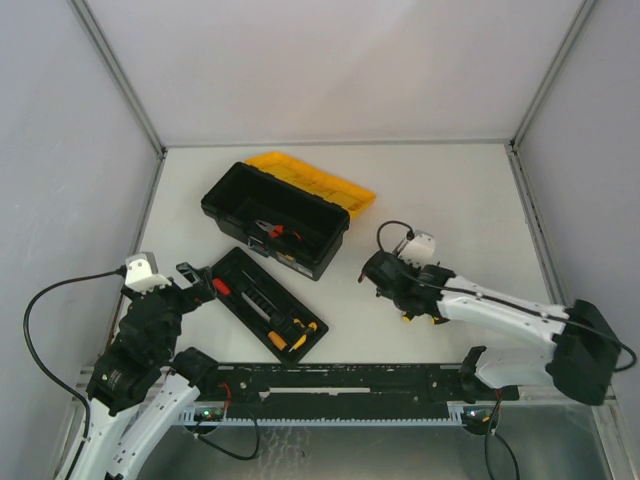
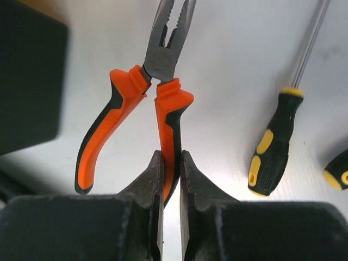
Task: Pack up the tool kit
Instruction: Pick up the pliers at the center of the board, then place the pliers in the toolbox.
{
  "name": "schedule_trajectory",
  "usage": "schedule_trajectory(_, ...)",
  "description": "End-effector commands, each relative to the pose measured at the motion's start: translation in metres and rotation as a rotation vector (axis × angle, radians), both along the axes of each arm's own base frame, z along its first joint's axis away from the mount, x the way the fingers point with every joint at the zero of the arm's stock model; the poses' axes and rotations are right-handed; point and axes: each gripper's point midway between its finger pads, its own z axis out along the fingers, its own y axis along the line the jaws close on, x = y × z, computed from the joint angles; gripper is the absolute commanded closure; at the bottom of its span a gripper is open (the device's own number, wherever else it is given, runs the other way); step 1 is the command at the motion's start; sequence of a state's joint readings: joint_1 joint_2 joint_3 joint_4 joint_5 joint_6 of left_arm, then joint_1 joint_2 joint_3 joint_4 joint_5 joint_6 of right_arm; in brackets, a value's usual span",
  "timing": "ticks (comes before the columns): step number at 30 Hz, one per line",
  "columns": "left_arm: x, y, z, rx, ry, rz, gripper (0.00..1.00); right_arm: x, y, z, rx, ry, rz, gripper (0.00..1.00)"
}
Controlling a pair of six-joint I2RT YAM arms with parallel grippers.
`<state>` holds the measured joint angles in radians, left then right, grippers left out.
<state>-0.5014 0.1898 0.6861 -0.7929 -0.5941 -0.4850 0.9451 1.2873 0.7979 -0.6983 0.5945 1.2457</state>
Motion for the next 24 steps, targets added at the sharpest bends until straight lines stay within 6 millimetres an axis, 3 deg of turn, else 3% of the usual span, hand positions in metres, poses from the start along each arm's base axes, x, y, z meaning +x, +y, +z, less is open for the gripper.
schedule_trajectory(1,0.004,-0.003,0.001,0.010,-0.005,-0.011,0.00,0.035,-0.001,0.071,0.050,-0.255,0.069,1.00)
schedule_trajectory(3,0.004,-0.003,0.001,0.010,-0.008,-0.010,0.00,0.042,0.003,0.096,0.084,-0.329,0.137,1.00)
schedule_trajectory(7,0.004,-0.003,0.001,0.009,-0.008,-0.012,0.00,0.052,0.031,0.146,0.124,-0.468,0.387,1.00)
schedule_trajectory(10,0.005,-0.003,0.002,0.010,-0.009,-0.012,0.00,0.058,0.059,0.169,0.100,-0.512,0.579,1.00)
schedule_trajectory(14,0.005,-0.003,0.001,0.011,-0.007,-0.014,0.00,0.071,0.099,0.177,0.012,-0.509,0.817,1.00)
schedule_trajectory(24,0.005,-0.004,-0.001,0.017,0.003,-0.015,0.00,0.123,0.172,0.170,-0.155,-0.471,1.068,1.00)
